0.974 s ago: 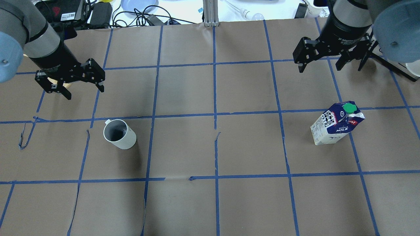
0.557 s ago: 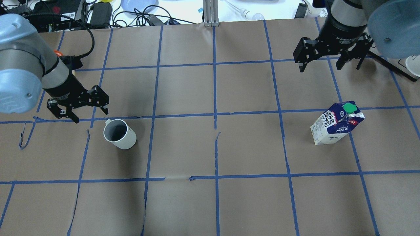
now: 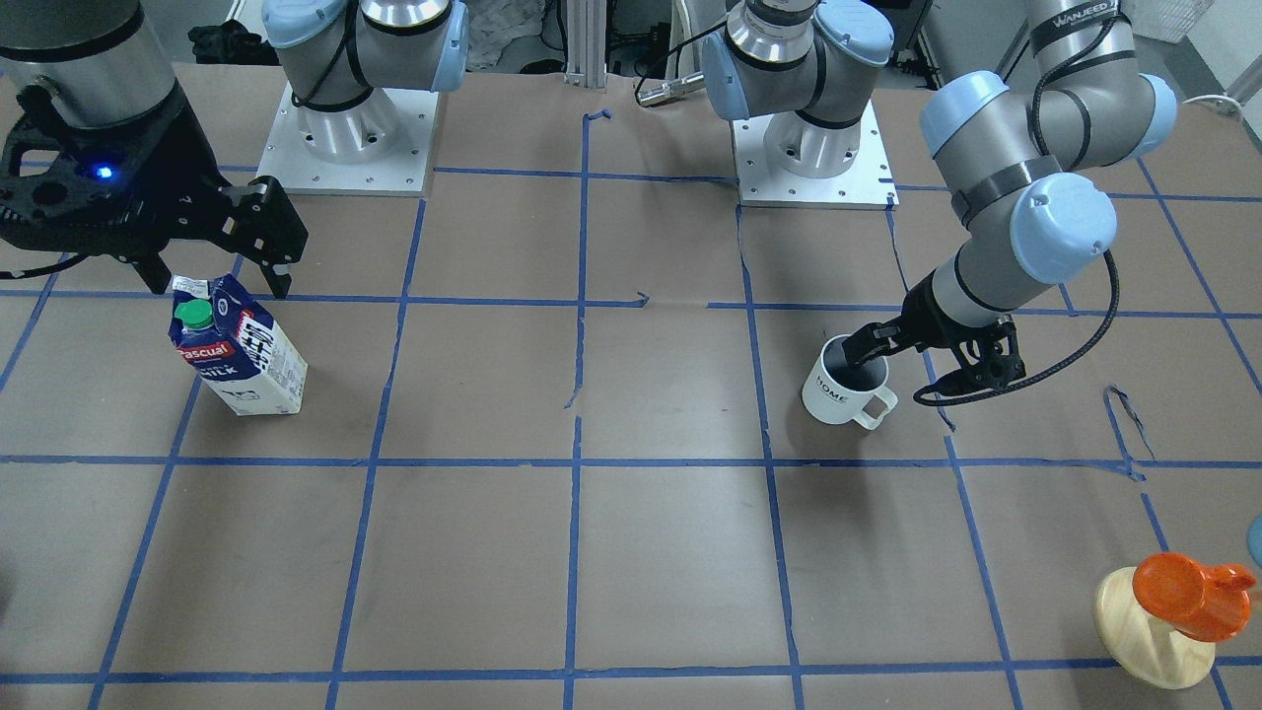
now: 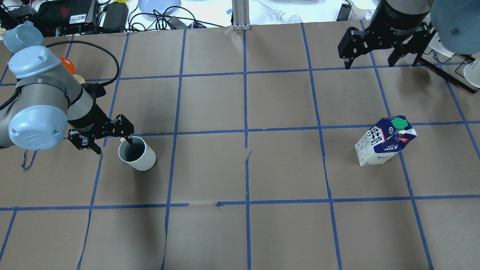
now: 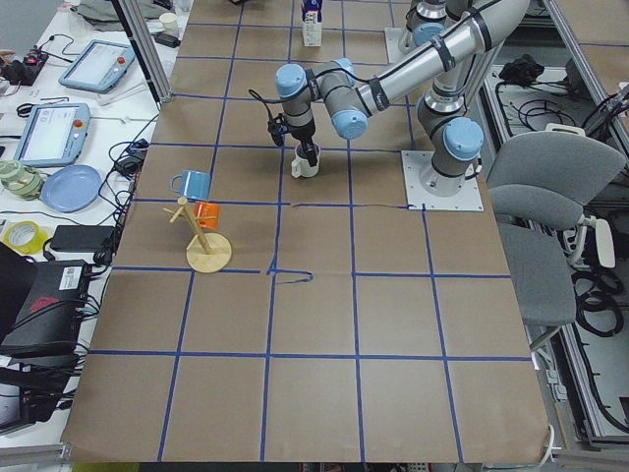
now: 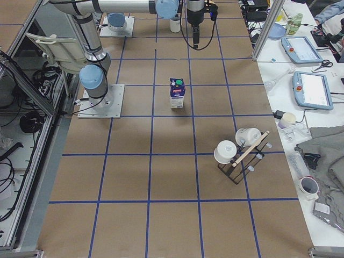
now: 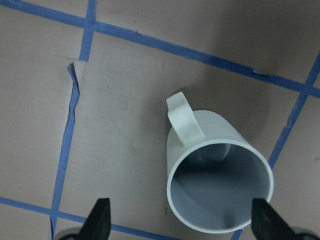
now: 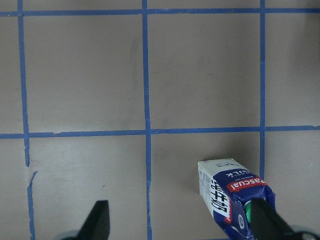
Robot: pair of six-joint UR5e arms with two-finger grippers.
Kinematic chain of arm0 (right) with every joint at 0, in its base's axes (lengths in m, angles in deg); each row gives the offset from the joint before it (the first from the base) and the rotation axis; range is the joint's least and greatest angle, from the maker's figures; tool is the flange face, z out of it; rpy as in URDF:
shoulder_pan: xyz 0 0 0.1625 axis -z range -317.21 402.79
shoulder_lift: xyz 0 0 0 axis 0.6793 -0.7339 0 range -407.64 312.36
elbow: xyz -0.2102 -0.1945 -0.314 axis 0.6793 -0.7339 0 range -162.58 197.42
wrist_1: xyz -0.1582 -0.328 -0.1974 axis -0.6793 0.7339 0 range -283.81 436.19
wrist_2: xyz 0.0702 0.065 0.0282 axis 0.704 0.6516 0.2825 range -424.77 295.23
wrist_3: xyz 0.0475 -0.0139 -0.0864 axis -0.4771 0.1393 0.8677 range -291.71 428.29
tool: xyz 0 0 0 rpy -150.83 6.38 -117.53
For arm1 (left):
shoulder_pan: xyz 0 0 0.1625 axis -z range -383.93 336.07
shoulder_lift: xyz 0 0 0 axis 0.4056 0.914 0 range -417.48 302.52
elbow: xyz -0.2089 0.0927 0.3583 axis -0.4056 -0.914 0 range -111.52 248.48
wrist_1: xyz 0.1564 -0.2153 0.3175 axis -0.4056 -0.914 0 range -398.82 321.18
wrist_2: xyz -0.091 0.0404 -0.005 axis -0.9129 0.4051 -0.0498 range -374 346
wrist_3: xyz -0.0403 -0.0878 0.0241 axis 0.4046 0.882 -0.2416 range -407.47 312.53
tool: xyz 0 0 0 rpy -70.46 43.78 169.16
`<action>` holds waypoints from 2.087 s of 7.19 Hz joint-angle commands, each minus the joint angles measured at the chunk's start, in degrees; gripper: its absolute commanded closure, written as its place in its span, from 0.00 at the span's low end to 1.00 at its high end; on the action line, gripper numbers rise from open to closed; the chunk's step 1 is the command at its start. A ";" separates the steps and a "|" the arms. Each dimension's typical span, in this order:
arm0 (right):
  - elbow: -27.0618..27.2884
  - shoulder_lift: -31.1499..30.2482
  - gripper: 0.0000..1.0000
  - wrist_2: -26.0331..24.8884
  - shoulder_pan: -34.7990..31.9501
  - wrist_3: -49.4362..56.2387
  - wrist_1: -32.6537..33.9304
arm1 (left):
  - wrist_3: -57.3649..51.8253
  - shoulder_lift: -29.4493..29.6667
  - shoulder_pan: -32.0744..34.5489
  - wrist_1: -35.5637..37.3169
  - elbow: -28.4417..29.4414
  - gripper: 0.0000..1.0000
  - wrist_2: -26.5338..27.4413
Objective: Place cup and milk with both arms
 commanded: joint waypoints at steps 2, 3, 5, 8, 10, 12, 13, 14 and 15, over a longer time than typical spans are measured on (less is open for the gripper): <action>0.08 -0.20 0.00 0.33 -0.61 -0.12 3.64 | 0.42 2.60 0.06 1.06 -0.06 0.00 -0.05; 0.17 -0.29 0.00 0.33 -0.61 -0.13 3.64 | 0.42 3.12 -0.02 1.76 -0.06 0.00 -0.05; 0.08 -0.20 0.00 2.96 -0.70 -0.13 3.81 | 0.59 4.44 -0.03 2.29 0.20 0.23 -0.31; 0.08 -0.11 0.00 2.26 -0.61 -0.13 3.82 | 5.05 4.45 -0.03 1.86 0.38 1.00 -2.77; -0.01 -0.20 0.00 3.14 -0.61 0.40 4.51 | 11.54 3.58 0.24 1.50 0.90 1.00 -3.12; 0.17 -0.20 0.00 3.14 -0.70 -0.13 4.52 | 19.81 3.57 1.55 1.33 6.92 1.00 -4.79; 0.25 -0.11 0.00 3.14 -0.61 -0.13 4.52 | 23.85 4.53 2.86 0.19 11.84 1.00 -5.06; -0.09 -0.29 0.00 3.14 -0.61 -0.13 4.61 | 27.11 5.84 4.53 -0.34 15.80 1.00 -5.32; -0.10 -0.29 0.00 3.14 -0.70 -0.13 4.52 | 27.66 7.33 5.68 -0.43 18.80 1.00 -7.41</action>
